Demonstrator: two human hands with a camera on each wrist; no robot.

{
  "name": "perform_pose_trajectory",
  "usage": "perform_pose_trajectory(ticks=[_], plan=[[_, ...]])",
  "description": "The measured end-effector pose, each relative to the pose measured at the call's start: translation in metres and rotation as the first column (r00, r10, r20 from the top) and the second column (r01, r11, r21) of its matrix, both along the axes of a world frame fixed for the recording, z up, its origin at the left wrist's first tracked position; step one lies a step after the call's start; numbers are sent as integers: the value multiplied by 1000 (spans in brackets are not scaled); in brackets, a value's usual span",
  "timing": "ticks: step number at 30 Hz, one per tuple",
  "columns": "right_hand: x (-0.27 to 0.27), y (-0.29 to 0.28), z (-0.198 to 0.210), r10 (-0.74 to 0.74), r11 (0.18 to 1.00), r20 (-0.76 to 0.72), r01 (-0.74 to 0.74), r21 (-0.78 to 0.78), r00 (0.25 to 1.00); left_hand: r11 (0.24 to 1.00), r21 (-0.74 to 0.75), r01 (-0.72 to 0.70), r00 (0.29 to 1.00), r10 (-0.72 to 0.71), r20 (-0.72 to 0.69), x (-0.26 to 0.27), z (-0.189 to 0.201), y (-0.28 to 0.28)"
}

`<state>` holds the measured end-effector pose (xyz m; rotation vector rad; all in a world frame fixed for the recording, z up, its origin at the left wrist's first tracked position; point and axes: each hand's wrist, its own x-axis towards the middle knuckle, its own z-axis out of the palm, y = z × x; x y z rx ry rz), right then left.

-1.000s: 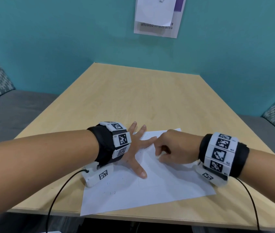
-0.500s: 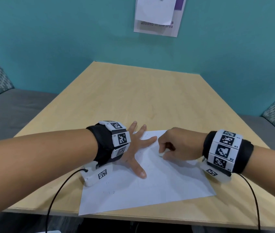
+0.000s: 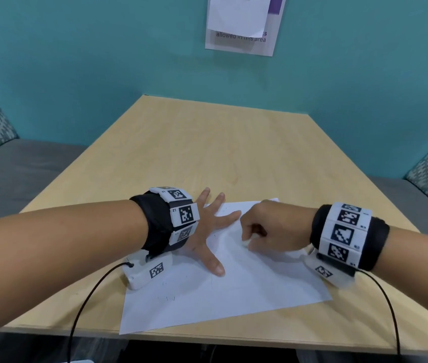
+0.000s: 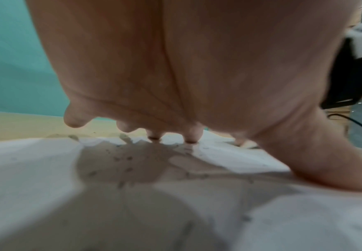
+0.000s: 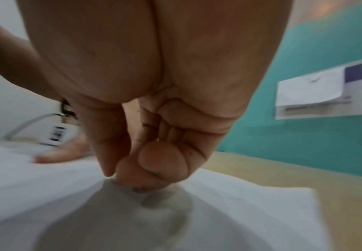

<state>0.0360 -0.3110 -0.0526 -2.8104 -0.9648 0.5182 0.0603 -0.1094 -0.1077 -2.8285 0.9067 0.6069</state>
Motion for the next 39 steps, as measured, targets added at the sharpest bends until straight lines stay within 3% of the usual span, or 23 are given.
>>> perform_pose_trajectory(ticks=[3,7,11,18,23,26,29,33,37,39], plan=[[7,-3,3,-64,998,-3,64,7,998,1000,-12,-13,1000,13,0,-3,2,0],[-19,16,-6,81,996,-96,-78,40,992,1000,16,8,1000,-7,-19,-2,6,-2],[-1,11,0,5,1000,-18,-5,11,1000,1000,-9,-6,1000,6,-8,-3,6,-1],[1,12,-5,4,1000,69,-3,-18,998,999,13,-48,998,47,51,-13,20,-3],[2,11,-8,-4,1000,78,6,-23,997,991,127,34,997,-25,-77,-33,38,16],[-1,16,-4,-10,1000,79,13,-29,997,994,110,20,990,-4,-140,-39,30,23],[-18,25,-4,36,999,50,-36,8,998,997,74,12,990,-2,-138,-40,25,22],[-54,44,-8,227,974,-57,-226,37,972,999,35,23,995,-20,-94,-43,21,22],[-14,36,-4,119,993,94,-119,-9,988,999,46,25,993,-19,-119,-40,20,23],[-19,40,-7,145,989,59,-145,-5,988,999,39,23,992,-18,-126,-40,21,24]])
